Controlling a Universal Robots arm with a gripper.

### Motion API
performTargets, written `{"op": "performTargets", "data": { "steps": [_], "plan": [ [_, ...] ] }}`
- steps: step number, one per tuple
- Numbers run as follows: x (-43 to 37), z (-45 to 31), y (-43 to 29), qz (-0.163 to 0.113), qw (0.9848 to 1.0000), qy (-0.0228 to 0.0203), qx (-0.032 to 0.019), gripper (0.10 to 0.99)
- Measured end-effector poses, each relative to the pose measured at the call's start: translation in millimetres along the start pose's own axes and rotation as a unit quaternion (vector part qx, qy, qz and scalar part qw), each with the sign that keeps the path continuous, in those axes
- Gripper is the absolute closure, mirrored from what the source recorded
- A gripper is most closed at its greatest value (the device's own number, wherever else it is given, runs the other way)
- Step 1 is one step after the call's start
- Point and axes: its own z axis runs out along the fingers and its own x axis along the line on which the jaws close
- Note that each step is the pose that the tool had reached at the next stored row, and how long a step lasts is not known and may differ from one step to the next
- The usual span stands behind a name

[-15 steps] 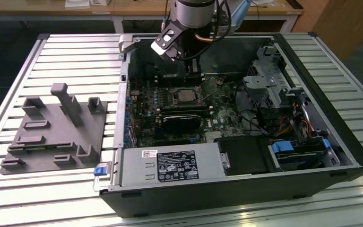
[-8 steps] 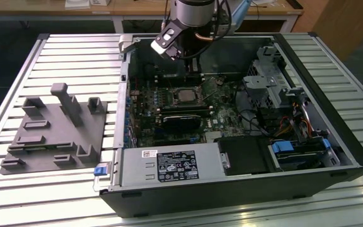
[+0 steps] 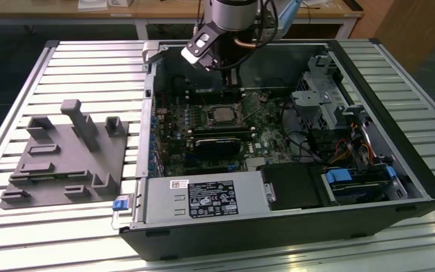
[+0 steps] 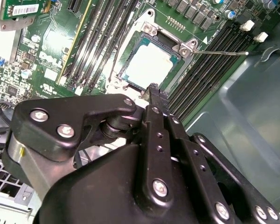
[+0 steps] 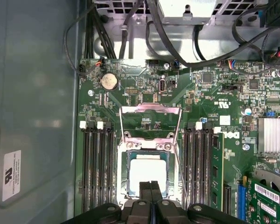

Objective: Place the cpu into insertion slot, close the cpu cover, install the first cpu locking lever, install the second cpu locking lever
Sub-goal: 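Close the cpu cover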

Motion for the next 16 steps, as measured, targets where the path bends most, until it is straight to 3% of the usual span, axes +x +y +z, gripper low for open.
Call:
{"op": "performTargets", "data": {
  "steps": [11,16],
  "plan": [
    [0.0,0.8,21.6,0.000,1.0000,0.0001,0.0000,0.980],
    [0.0,1.3,36.0,0.000,1.0000,0.0001,0.0000,0.980]
  ]
}}
